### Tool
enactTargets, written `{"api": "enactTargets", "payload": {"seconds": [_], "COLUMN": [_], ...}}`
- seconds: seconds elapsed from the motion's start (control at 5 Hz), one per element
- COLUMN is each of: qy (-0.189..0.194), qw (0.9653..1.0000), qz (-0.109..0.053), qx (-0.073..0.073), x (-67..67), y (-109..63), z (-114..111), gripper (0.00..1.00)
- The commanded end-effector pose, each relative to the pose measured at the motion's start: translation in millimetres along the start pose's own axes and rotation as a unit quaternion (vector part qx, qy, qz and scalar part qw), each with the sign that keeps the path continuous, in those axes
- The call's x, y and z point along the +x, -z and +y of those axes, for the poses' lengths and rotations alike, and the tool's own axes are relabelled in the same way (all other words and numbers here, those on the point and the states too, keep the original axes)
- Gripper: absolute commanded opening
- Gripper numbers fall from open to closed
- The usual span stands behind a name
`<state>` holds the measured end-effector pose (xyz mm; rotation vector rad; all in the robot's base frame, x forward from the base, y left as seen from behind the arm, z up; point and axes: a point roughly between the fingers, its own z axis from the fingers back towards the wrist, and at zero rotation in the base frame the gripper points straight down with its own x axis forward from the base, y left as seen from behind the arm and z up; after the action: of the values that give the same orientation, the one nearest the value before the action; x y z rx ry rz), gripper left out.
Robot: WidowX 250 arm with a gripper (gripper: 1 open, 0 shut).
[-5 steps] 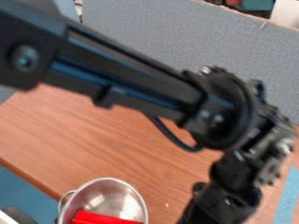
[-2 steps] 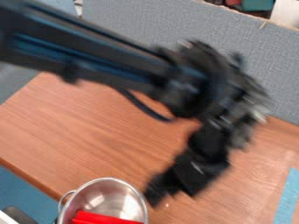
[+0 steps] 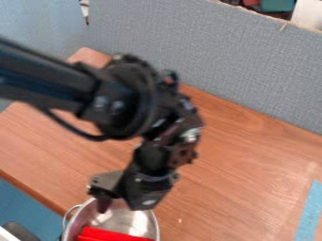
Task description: Put the red object in the metal pot
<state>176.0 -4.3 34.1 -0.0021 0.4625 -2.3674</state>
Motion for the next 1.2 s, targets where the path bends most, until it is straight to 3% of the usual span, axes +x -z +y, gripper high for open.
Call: {"api": "enactTargets", "payload": {"seconds": [0.0, 0.2, 0.4, 0.6, 0.8, 1.0], "qy": [0.004, 0.018, 0.032, 0.024, 0.025, 0.023], "qw": [1.0, 0.9996, 0.9986, 0.9987, 0.997, 0.9961], "qz": [-0.004, -0.014, -0.026, -0.027, -0.04, -0.058], "qx": [-0.004, -0.019, -0.032, -0.036, -0.062, -0.062], "x": [-10.0, -15.3, -33.6, -48.8, -52.3, -71.4], "y": [0.4, 9.6, 2.0, -9.7, -8.2, -8.4], "z": [1.6, 1.7, 17.0, 16.8, 16.9, 14.2], "gripper": [0.0, 0.0, 0.0, 0.0, 0.0, 1.0]}}
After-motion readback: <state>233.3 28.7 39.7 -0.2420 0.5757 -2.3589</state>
